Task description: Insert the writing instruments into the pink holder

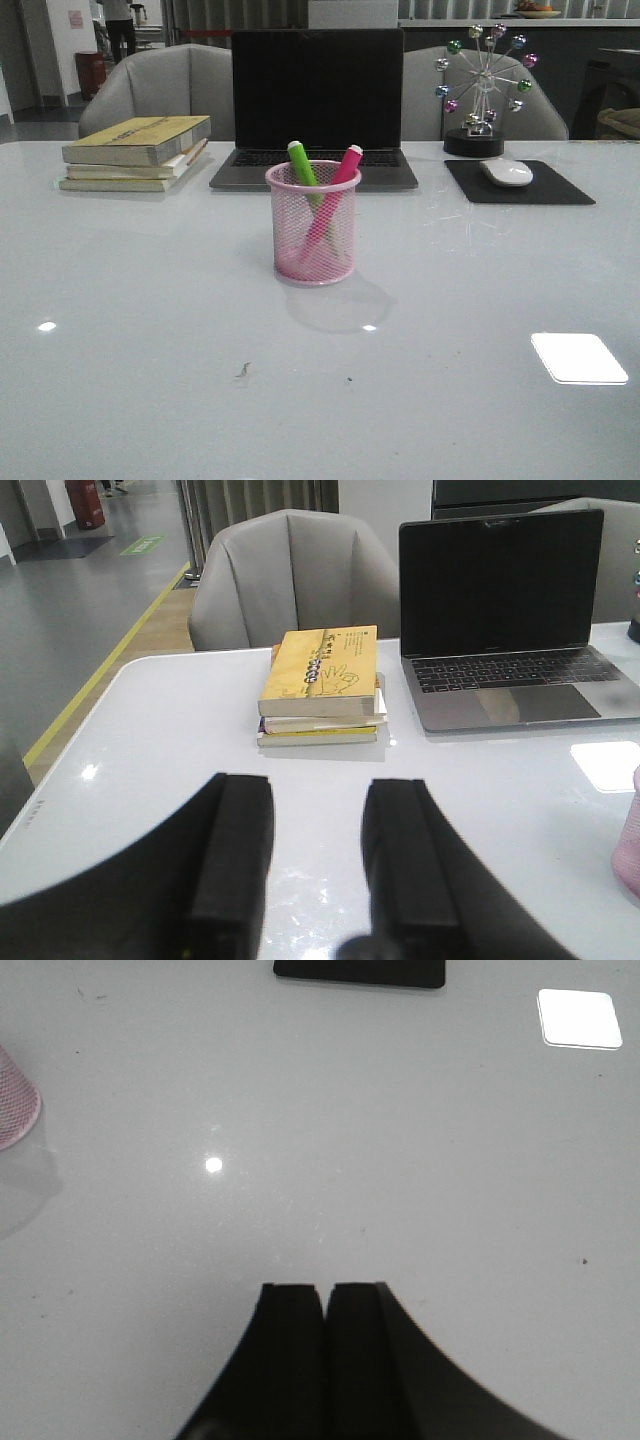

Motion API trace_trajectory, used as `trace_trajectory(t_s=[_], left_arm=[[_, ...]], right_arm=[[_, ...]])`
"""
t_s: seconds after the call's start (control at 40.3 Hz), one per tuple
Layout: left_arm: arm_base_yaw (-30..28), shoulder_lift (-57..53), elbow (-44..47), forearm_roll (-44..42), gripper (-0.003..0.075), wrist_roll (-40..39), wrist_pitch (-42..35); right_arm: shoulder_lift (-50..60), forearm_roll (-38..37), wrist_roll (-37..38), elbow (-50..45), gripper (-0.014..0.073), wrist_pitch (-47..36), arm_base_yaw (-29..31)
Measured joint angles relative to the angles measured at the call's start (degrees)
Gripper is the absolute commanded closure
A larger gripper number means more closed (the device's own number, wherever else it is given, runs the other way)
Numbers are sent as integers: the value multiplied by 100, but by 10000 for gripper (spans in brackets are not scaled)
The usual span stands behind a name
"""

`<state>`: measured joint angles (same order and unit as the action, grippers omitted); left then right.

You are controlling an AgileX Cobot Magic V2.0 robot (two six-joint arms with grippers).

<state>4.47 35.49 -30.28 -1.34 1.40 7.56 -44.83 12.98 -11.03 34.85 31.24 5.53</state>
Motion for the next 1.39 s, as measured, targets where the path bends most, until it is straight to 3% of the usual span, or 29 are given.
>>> trace_trajectory(t_s=[0.223,0.917,1.388], left_arm=[[0,0,0,0,497,0,0],[0,0,0,0,629,0,0],[0,0,0,0,629,0,0]], right_arm=[[0,470,0,0,536,0,0],[0,919,0,0,536,-635,-293],[22,964,0,0,536,-1167,-293]])
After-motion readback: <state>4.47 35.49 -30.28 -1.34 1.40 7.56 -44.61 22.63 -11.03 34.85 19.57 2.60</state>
